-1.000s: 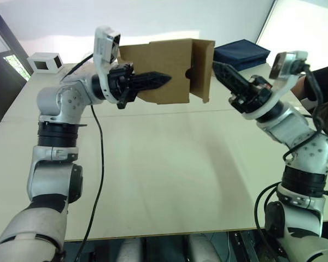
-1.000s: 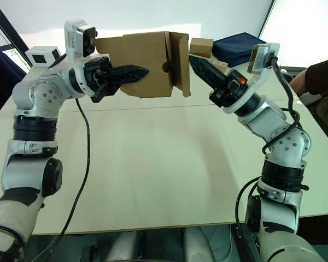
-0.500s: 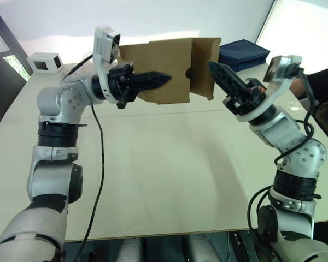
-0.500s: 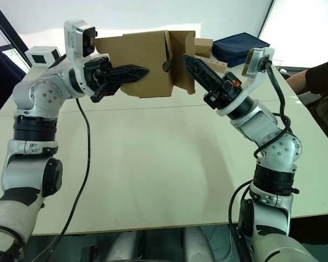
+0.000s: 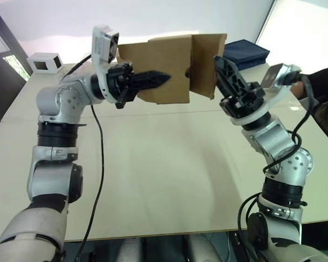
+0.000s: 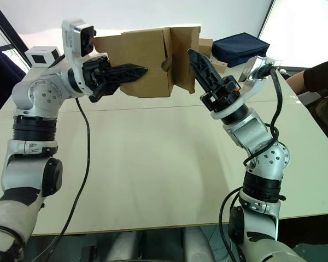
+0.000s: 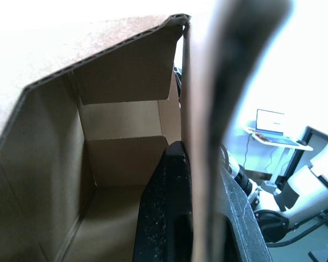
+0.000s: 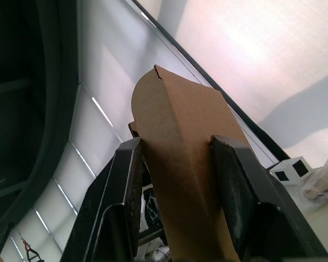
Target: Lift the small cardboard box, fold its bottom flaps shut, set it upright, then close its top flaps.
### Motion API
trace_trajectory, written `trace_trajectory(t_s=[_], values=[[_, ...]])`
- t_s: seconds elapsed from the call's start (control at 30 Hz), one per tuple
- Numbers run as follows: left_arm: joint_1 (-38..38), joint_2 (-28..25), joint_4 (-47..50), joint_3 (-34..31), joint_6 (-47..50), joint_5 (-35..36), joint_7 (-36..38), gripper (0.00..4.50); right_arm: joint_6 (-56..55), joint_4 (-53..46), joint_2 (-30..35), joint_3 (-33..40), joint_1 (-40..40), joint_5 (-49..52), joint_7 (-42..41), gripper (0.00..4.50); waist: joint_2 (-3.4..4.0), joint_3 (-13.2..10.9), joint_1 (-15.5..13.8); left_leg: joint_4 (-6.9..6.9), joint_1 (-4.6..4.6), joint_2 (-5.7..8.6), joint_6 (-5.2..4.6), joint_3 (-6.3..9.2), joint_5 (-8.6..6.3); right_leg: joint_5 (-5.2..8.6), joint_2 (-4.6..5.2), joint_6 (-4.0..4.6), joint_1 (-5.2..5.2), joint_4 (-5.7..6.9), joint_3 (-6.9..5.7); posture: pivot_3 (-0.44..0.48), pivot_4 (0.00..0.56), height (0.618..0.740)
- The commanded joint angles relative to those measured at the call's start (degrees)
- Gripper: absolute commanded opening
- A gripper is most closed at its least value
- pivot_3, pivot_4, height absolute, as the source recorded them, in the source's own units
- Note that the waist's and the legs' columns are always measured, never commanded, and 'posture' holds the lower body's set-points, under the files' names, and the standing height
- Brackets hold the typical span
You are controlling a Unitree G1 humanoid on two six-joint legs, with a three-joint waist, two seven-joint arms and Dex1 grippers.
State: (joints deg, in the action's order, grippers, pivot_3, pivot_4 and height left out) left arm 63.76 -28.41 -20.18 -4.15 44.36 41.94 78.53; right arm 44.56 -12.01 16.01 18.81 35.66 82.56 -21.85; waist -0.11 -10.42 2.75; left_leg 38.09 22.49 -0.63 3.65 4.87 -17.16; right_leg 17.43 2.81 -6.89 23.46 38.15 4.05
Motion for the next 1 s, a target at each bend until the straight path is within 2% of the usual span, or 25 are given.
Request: trace_trajectory(t_s=[0.03, 0.13, 0.3, 0.4, 0.6, 0.8, 1.0], values=[[1.94, 0.01, 0.12, -1.31, -1.03, -0.03, -0.79, 0.00, -0.56, -3.34, 2.56, -2.28, 0.14, -3.77, -3.73, 1.95, 0.00, 0.00, -0.03, 0.00, 0.00, 0.00, 0.00, 0.00, 0.00, 0.00, 0.00, 0.00, 0.00, -0.01, 0.00, 0.000, 0.150, 0.740], [1.89, -0.02, -0.15, -1.32, -1.03, -0.18, -0.94, 0.00, -1.02, -3.47, 5.76, -3.76, -0.20, -8.34, -6.77, 1.95, 0.00, 0.00, -0.03, 0.00, 0.00, 0.00, -0.02, 0.00, -0.01, 0.00, 0.00, 0.00, 0.00, -0.01, 0.00, 0.000, 0.150, 0.740], [2.20, -0.09, -1.35, -1.48, -1.24, -0.58, -1.08, 0.00, -0.67, -3.92, 8.67, -4.02, -0.73, -9.67, -9.85, 1.95, 0.00, 0.00, -0.05, 0.00, 0.00, 0.00, -0.05, 0.00, -0.03, 0.00, -0.01, 0.00, -0.01, -0.02, 0.00, 0.000, 0.150, 0.740], [2.34, -0.14, -1.89, -1.57, -1.38, -0.84, -0.88, 0.00, 0.26, -4.37, 9.89, -2.91, -1.61, -8.02, -10.82, 1.95, 0.00, 0.00, -0.08, 0.00, 0.00, 0.00, -0.05, 0.00, -0.03, 0.00, -0.01, 0.00, -0.01, -0.02, 0.00, 0.000, 0.150, 0.740], [2.47, 0.18, -1.86, -1.56, -1.45, -0.87, -0.83, 0.00, 0.66, -3.11, 7.65, -0.34, -3.34, -0.36, -10.72, 1.95, 0.00, 0.00, -0.08, 0.00, 0.00, 0.00, -0.05, 0.01, -0.03, 0.00, -0.01, 0.00, -0.01, -0.02, 0.00, 0.000, 0.150, 0.740], [2.68, 0.25, -1.74, -1.36, -1.39, -0.78, -0.75, 0.00, -1.35, -1.14, 6.49, -0.32, -2.39, -2.45, -8.84, 1.95, 0.00, 0.00, -0.10, 0.00, 0.00, 0.00, -0.05, 0.00, -0.03, 0.00, 0.00, 0.00, -0.01, -0.02, 0.00, 0.000, 0.150, 0.740], [2.67, -0.21, -1.63, -1.23, -1.31, -0.93, -0.47, 0.00, -0.74, -1.01, 8.94, 4.12, -1.91, 3.70, -9.31, 1.95, 0.00, 0.00, -0.19, 0.00, 0.00, 0.00, -0.05, 0.00, -0.03, 0.00, 0.00, 0.00, -0.01, -0.02, 0.00, 0.000, 0.150, 0.740]])
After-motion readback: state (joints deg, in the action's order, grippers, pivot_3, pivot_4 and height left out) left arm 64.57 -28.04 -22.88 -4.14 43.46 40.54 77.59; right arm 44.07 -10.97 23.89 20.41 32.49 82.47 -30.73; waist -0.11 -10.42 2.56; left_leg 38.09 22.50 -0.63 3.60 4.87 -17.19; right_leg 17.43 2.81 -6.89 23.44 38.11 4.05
